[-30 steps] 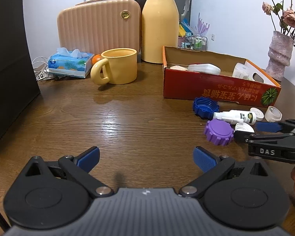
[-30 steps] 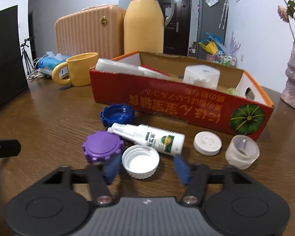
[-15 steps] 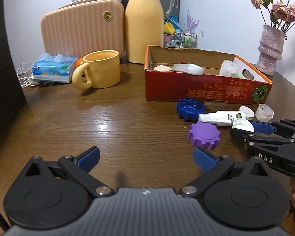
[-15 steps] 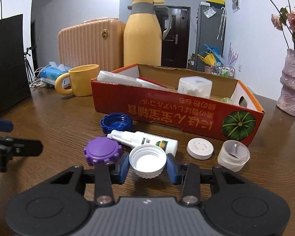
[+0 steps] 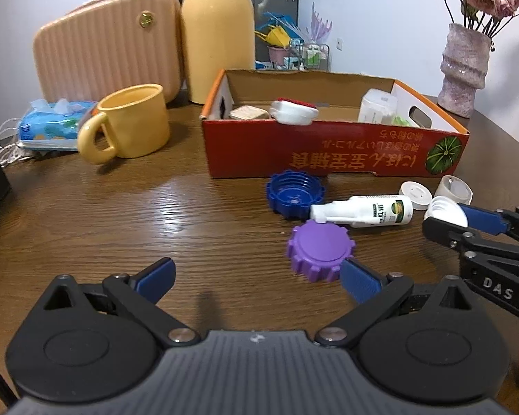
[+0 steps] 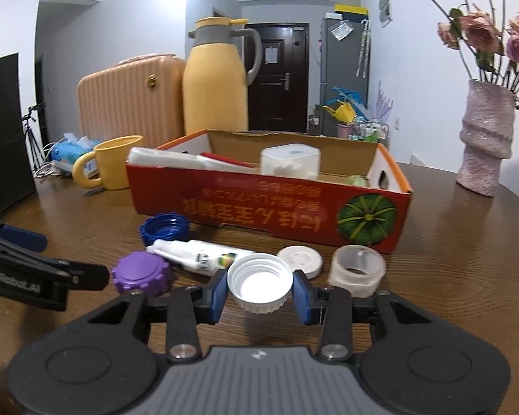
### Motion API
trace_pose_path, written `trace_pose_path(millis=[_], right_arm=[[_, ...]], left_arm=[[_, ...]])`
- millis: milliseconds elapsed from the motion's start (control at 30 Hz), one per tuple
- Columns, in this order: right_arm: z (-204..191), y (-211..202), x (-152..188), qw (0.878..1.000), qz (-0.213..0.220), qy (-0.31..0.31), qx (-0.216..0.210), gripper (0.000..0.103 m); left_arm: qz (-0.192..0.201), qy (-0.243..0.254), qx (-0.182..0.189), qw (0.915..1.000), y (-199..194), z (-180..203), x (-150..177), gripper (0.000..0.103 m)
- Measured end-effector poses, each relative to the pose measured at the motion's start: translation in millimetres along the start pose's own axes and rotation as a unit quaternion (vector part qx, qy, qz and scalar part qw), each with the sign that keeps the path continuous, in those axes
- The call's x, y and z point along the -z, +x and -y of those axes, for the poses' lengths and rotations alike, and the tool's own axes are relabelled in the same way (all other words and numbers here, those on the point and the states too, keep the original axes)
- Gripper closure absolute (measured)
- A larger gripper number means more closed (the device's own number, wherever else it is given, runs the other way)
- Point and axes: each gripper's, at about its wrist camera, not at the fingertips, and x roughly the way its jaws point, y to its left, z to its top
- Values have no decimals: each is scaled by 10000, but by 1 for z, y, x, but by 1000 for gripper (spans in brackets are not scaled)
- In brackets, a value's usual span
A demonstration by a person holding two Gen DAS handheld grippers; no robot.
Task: Organize rigid objects
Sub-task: 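Reach the right gripper to the white screw cap and grasp it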
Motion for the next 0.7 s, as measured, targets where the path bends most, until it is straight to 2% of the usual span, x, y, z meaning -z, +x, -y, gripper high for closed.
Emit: trace_pose_path(millis=[200, 633, 700], right_arm=[[15, -4, 2, 9997, 110, 174, 112, 64], [21, -8, 3, 9993, 231, 278, 100, 64], [22, -8, 3, 9993, 238, 290, 95, 64]], left_arm=[[-128, -92, 109, 9998, 15, 11, -6, 0], [-163, 94, -127, 9997, 39, 33, -9, 0], [-150, 124, -138, 9997, 40, 36, -9, 3]])
